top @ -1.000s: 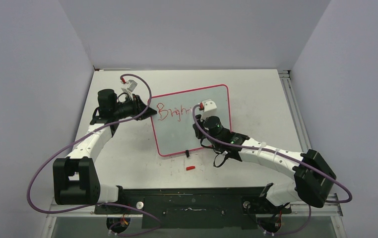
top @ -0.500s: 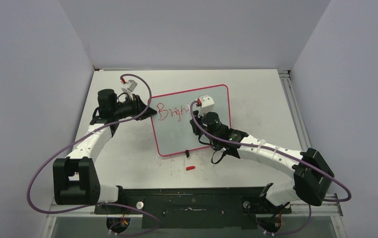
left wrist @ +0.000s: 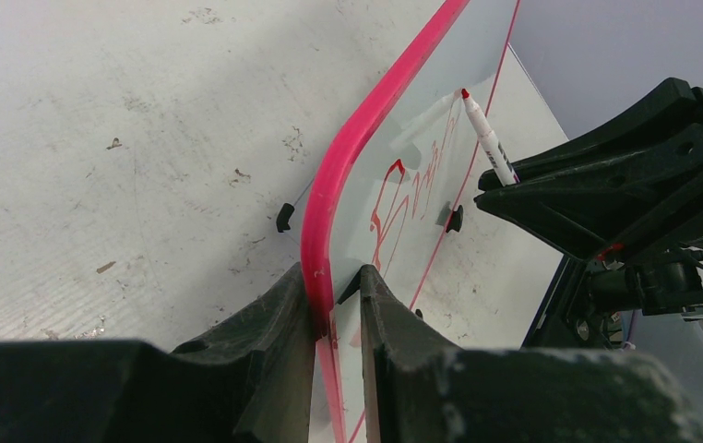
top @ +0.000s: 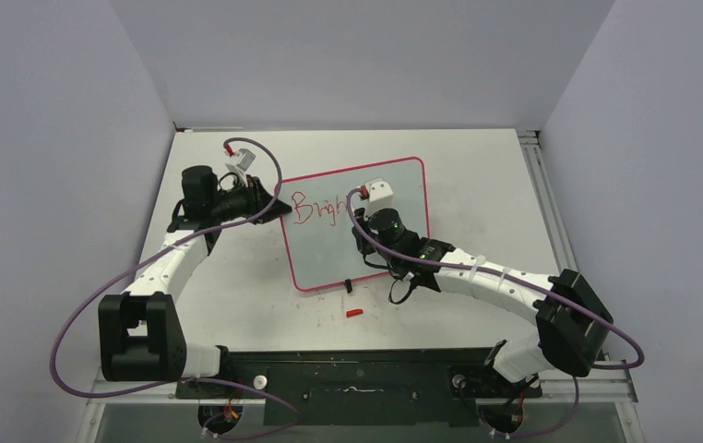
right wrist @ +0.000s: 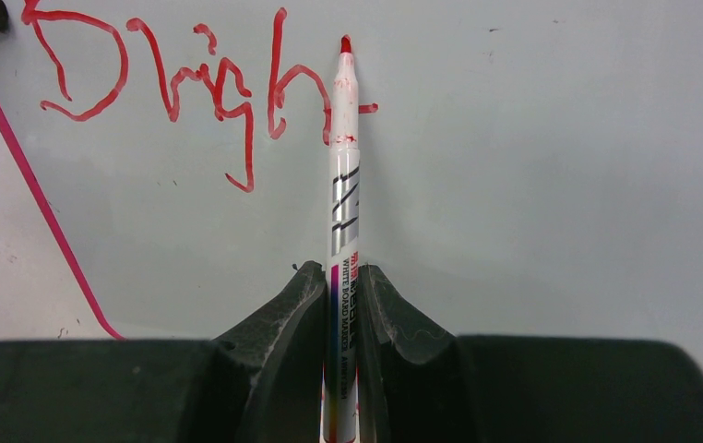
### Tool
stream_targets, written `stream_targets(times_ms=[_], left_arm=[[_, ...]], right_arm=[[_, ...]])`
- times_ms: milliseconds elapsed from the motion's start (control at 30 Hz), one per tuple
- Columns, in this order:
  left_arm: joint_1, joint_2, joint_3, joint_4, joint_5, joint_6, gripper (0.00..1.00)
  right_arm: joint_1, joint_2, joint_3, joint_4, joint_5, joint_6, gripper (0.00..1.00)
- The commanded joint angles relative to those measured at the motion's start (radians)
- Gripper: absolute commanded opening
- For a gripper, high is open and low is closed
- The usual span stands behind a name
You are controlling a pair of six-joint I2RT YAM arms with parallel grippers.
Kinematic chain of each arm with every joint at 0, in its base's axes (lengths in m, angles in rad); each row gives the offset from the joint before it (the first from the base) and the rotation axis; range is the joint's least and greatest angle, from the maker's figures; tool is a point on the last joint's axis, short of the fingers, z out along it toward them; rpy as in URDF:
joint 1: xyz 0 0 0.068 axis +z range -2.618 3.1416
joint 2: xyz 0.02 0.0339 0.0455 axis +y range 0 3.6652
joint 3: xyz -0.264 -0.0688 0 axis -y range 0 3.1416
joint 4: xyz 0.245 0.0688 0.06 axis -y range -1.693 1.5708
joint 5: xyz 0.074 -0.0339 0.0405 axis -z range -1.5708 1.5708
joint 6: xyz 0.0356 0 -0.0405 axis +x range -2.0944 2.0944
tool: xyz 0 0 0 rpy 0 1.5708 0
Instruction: Write a sentence on the whiteboard
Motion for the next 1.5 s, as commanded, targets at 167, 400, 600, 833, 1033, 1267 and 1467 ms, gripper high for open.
stream_targets(times_ms=[167,400,600,833,1033,1267,1467], left_arm=[[-0.007,-0.035,0.024,0.019,-0.008,0.031,0.15],[-0.007,-0.035,0.025,0.02,-0.009,0.031,0.15],[-0.007,-0.035,0.024,0.02,-0.008,0.031,0.15],[-0.007,-0.036,0.025,0.019,-0.008,0.031,0.15],[-0.008,-0.041,0.023,0.017,-0.012,0.031,0.15],[-0.007,-0.044,0.023,0.016,-0.013,0.033,0.15],[-0.008,-0.044,0.023,0.016,-0.012,0.033,0.15]], right_arm=[[-0.005,0.004,0.014,-0.011,-0.015,0.036,0.05],[-0.004,-0.008,-0.021,-0.017,-0.022,0.066,0.05],[0.008,-0.024,-0.053,-0.024,-0.024,0.089,0.05],[0.022,-0.037,-0.082,-0.024,-0.022,0.103,0.05],[0.029,-0.041,-0.079,-0.068,-0.023,0.097,0.05],[0.024,-0.067,-0.072,-0.108,0.012,0.085,0.05],[0.018,-0.102,-0.059,-0.101,0.019,0.055,0.05]])
